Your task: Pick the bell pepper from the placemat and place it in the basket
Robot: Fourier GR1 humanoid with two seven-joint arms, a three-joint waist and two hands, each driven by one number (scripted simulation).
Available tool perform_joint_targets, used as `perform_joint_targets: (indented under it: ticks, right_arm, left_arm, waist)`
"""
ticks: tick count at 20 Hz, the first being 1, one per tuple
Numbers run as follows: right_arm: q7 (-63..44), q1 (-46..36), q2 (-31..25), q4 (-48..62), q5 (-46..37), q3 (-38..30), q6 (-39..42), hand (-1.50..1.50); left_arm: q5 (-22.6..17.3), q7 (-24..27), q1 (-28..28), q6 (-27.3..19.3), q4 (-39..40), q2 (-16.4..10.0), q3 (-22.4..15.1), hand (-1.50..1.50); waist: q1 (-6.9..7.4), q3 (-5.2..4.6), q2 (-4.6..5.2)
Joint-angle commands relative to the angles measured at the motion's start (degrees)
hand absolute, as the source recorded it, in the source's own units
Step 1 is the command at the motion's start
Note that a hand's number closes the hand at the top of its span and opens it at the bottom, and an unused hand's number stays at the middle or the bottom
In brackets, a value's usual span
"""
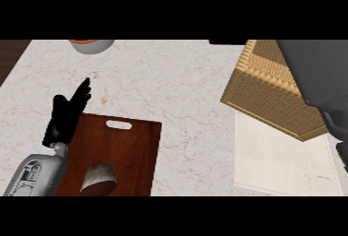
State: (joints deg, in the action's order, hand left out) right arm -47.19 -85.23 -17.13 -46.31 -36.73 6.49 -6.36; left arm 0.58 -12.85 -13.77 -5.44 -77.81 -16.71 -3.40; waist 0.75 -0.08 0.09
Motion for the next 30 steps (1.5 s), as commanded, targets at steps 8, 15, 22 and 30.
perform_joint_targets:
  ticks: [8,15,22,30]
  right_arm:
    - [4.83,-1.46,-12.18,14.59,-7.09,2.48,12.11,1.5]
    - [11.01,2.89,-16.99,17.44,-9.05,0.51,9.2,1.5]
    - [26.38,9.08,-20.84,20.5,-7.38,-2.35,7.56,1.5]
    - [30.82,11.94,-20.75,26.78,-8.69,-4.45,5.09,1.5]
  left_arm:
    - [-0.89,-0.06,0.63,2.5,-1.46,-1.03,1.01,0.0]
    - [1.42,-0.38,0.65,0.37,-1.46,1.08,0.41,0.0]
    - [1.02,-1.91,-1.14,1.36,-1.5,0.83,1.55,0.0]
    - [1.59,-2.24,1.51,2.11,-4.82,1.21,1.43,0.0]
  waist:
    - [0.66,0.04,0.31]
    - [0.26,0.07,0.21]
    - [0.4,0.11,0.41]
    - [1.26,0.11,0.57]
